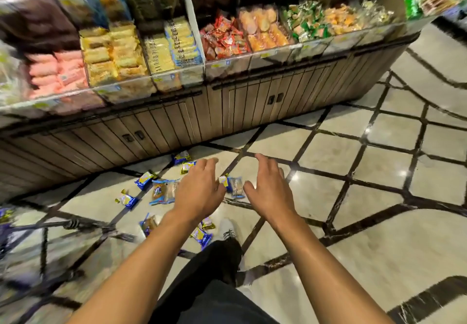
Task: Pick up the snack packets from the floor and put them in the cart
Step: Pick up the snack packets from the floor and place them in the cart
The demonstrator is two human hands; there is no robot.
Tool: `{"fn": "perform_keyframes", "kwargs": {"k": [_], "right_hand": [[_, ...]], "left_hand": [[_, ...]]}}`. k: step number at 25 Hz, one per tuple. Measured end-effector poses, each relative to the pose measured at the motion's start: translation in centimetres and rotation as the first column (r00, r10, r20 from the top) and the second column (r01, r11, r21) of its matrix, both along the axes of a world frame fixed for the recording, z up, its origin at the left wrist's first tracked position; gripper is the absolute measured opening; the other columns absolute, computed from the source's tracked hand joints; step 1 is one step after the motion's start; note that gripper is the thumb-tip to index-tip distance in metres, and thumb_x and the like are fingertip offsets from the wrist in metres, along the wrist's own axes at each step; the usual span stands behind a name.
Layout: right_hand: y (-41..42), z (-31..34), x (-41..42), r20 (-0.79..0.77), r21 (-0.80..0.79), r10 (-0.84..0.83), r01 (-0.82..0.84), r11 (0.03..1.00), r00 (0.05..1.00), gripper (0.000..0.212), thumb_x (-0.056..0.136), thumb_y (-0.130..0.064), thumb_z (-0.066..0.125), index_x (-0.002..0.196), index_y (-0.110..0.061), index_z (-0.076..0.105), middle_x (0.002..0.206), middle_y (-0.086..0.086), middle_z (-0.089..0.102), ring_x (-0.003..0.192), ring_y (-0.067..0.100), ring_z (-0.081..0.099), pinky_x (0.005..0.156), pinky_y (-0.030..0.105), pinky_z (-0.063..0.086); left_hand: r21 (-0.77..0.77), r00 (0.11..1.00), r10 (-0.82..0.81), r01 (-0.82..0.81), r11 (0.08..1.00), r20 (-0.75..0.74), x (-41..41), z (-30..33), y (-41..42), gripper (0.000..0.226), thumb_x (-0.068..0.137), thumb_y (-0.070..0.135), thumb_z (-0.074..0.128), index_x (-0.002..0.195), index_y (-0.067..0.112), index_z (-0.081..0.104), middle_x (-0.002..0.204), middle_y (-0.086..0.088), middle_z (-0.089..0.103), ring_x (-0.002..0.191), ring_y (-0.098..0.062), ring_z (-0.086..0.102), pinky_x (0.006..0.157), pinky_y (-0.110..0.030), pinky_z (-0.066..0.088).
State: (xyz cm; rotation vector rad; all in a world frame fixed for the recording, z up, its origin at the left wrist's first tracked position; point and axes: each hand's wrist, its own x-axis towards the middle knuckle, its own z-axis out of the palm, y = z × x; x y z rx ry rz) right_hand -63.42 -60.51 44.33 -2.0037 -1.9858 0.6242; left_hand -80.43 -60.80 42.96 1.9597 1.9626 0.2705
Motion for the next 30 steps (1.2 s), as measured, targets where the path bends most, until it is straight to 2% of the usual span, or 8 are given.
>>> {"fn": "perform_keyframes", "kwargs": {"k": [3, 7, 11, 14, 17, 22, 26, 30], "right_hand": [[5.4, -1.6, 0.1, 0.019, -0.043, 0.050, -0.050, 0.998, 0.999, 0.070, 0.089, -0.034, 0.059, 0.149, -0.023, 0.025, 0.142, 0.005, 0.039, 0.125, 0.027, 0.041, 0.093, 0.040, 0.044], [11.7, -3.8, -0.1, 0.101, -0.110, 0.145, -0.134, 0.985, 0.984, 0.068, 0.090, -0.035, 0.059, 0.148, -0.024, 0.027, 0.141, 0.004, 0.038, 0.126, 0.026, 0.042, 0.092, 0.038, 0.046], [17.6, -6.0, -0.1, 0.159, -0.139, 0.224, -0.202, 0.969, 0.962, 0.065, 0.090, -0.037, 0.060, 0.145, -0.025, 0.028, 0.139, 0.003, 0.039, 0.123, 0.024, 0.042, 0.090, 0.036, 0.050], [20.4, -8.2, 0.1, 0.193, -0.172, 0.277, -0.246, 0.954, 0.941, 0.062, 0.091, -0.038, 0.056, 0.145, -0.024, 0.029, 0.139, 0.002, 0.038, 0.123, 0.023, 0.042, 0.091, 0.036, 0.049], [23.5, -12.6, 0.0, 0.166, -0.228, 0.279, -0.239, 0.944, 0.946, 0.061, 0.089, -0.036, 0.054, 0.145, -0.026, 0.031, 0.139, 0.000, 0.036, 0.123, 0.023, 0.041, 0.091, 0.036, 0.048], [27.7, -24.1, -0.7, 0.133, -0.239, 0.327, -0.290, 0.927, 0.935, 0.060, 0.089, -0.034, 0.057, 0.144, -0.026, 0.034, 0.138, -0.002, 0.036, 0.119, 0.020, 0.043, 0.085, 0.033, 0.049], [29.8, -38.6, -1.3, 0.118, -0.251, 0.364, -0.327, 0.911, 0.924, 0.061, 0.090, -0.034, 0.057, 0.145, -0.025, 0.031, 0.138, 0.000, 0.035, 0.120, 0.022, 0.043, 0.082, 0.034, 0.051], [30.2, -53.1, 0.1, 0.106, -0.294, 0.337, -0.294, 0.909, 0.936, 0.060, 0.089, -0.036, 0.058, 0.143, -0.024, 0.034, 0.136, 0.001, 0.036, 0.120, 0.024, 0.043, 0.080, 0.037, 0.052]], "left_hand": [[-0.049, 0.998, 0.065, -0.063, 0.997, 0.027, -0.5, -1.9, 4.6, 0.061, 0.088, 0.032, 0.055, 0.144, 0.018, 0.036, 0.135, -0.005, 0.046, 0.123, -0.028, 0.046, 0.094, -0.043, 0.046], [-0.119, 0.995, 0.093, -0.095, 0.988, -0.019, -1.3, -4.3, 10.5, 0.060, 0.086, 0.035, 0.055, 0.141, 0.019, 0.037, 0.128, -0.006, 0.049, 0.117, -0.030, 0.049, 0.089, -0.044, 0.047], [-0.139, 0.993, 0.018, -0.035, 0.990, -0.116, -1.4, -6.9, 15.9, 0.059, 0.087, 0.038, 0.056, 0.141, 0.019, 0.040, 0.130, -0.006, 0.051, 0.114, -0.029, 0.050, 0.088, -0.042, 0.046], [-0.155, 0.992, 0.005, -0.025, 0.988, -0.128, -1.4, -9.0, 18.9, 0.057, 0.085, 0.038, 0.058, 0.138, 0.018, 0.046, 0.127, -0.007, 0.054, 0.113, -0.030, 0.050, 0.088, -0.043, 0.046], [-0.188, 0.992, 0.020, -0.045, 0.981, -0.128, -1.3, -13.3, 21.9, 0.060, 0.086, 0.038, 0.055, 0.142, 0.018, 0.043, 0.129, -0.004, 0.052, 0.116, -0.029, 0.048, 0.092, -0.041, 0.043], [-0.204, 0.994, 0.087, -0.100, 0.974, -0.072, -1.0, -24.0, 25.9, 0.062, 0.088, 0.033, 0.053, 0.146, 0.021, 0.037, 0.131, -0.001, 0.049, 0.120, -0.026, 0.045, 0.094, -0.038, 0.041], [-0.215, 0.990, 0.124, -0.136, 0.967, -0.070, -1.2, -38.3, 27.3, 0.064, 0.090, 0.036, 0.052, 0.148, 0.022, 0.030, 0.134, 0.000, 0.045, 0.122, -0.024, 0.043, 0.092, -0.037, 0.041], [-0.302, 0.991, 0.117, -0.130, 0.945, -0.059, -0.6, -52.4, 26.9, 0.065, 0.090, 0.037, 0.050, 0.149, 0.022, 0.028, 0.136, -0.001, 0.042, 0.122, -0.024, 0.041, 0.094, -0.037, 0.041]]}}
